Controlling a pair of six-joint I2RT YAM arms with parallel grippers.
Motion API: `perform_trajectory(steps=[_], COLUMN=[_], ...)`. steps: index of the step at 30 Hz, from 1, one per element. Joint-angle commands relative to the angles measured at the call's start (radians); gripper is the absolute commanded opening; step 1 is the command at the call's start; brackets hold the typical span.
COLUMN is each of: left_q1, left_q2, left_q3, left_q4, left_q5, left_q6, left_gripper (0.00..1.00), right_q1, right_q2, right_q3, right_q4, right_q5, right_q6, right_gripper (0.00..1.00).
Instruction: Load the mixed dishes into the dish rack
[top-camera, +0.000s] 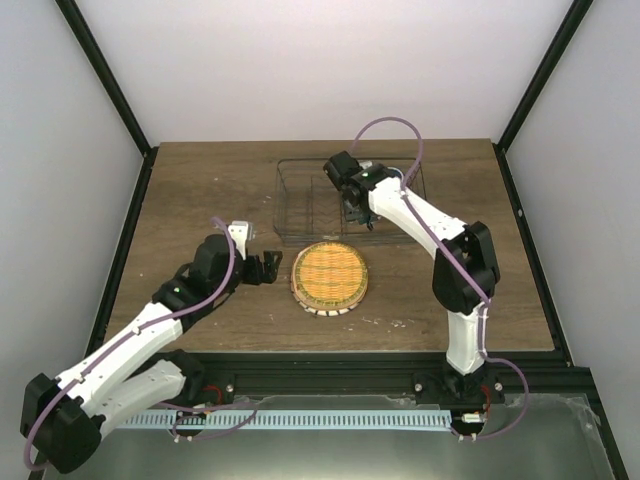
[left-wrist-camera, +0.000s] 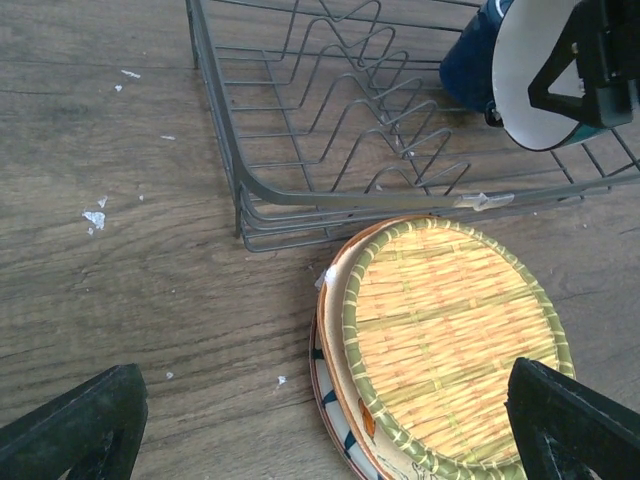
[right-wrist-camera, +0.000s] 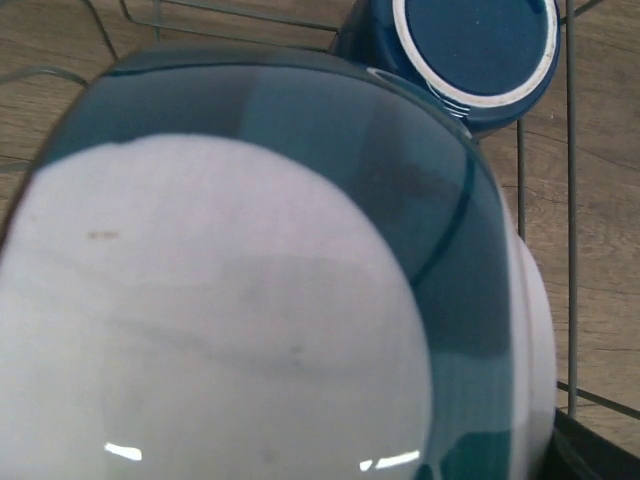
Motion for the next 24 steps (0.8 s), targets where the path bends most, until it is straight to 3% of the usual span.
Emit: perform_trajectory(steps=[1,24], left_q1=[0.004,0.004], left_q2=[-0.017,-0.012], left_q3=[-0.015,-0.033], left_q4=[0.005,0.027], left_q5=[0.006,0.034], left_q6=[0.002,-0.008], left_gripper=[1.00,1.00], right_q1=[0.008,0.006], right_q2=[0.032,0.240], right_q3=[0.078,0.180], right_q4=[-0.031,-0.126], right_q5=[0.086,0.164], right_q6=[0.001,-0.084], right_gripper=[0.37,0.38])
